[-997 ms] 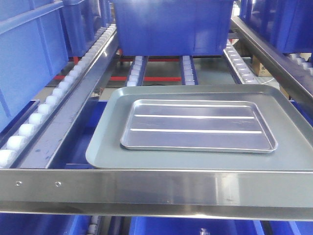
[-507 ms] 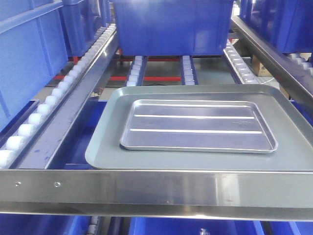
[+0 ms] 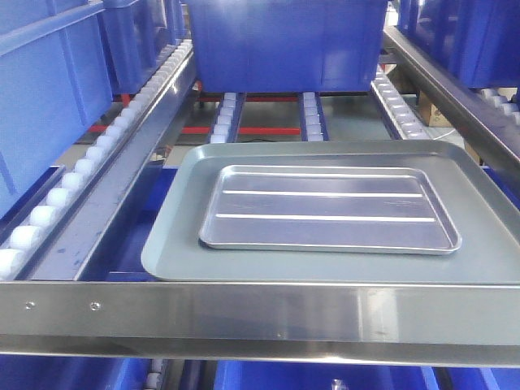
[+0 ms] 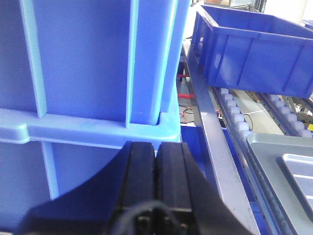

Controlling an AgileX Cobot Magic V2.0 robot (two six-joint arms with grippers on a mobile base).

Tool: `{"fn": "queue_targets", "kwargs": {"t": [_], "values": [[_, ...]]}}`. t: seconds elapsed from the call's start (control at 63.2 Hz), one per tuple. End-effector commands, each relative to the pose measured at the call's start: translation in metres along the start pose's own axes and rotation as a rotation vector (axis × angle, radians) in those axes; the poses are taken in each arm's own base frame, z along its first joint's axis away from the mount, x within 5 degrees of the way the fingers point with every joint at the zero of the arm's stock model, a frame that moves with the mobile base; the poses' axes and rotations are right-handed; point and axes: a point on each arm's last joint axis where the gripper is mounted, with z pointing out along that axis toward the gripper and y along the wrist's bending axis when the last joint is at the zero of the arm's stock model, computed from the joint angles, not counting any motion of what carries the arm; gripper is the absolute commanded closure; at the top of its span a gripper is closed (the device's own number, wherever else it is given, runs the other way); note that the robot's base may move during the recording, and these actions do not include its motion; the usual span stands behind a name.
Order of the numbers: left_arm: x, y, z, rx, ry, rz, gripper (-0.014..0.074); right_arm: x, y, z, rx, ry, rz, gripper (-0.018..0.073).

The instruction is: Grab silver tray and stack on right shelf

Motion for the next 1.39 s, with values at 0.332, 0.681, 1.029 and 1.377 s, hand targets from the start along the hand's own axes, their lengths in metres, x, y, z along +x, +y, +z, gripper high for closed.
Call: {"fn": "queue_targets", "kwargs": {"t": [0.332, 0.681, 1.029, 1.377], "values": [[-0.003, 0.001, -0.001, -0.007, -0.088, 0.004, 0.0697, -0.015, 0.001, -0.001, 0.001, -0.093, -0.01, 0.0509], [-0.003, 0.001, -0.001, -0.007, -0.088, 0.004, 0.0697, -0.015, 0.001, -0.001, 0.004, -0.099, -0.014, 0.051], [-0.003, 0.001, -0.001, -0.007, -0.088, 0.004, 0.0697, -0.011, -0.002, 0.007, 0.029, -0.157, -0.036, 0.051], [-0.003, 0.001, -0.001, -0.007, -0.088, 0.004, 0.0697, 0.037, -0.017, 0.035, 0.295, -0.2, -0.057, 0.051]]}}
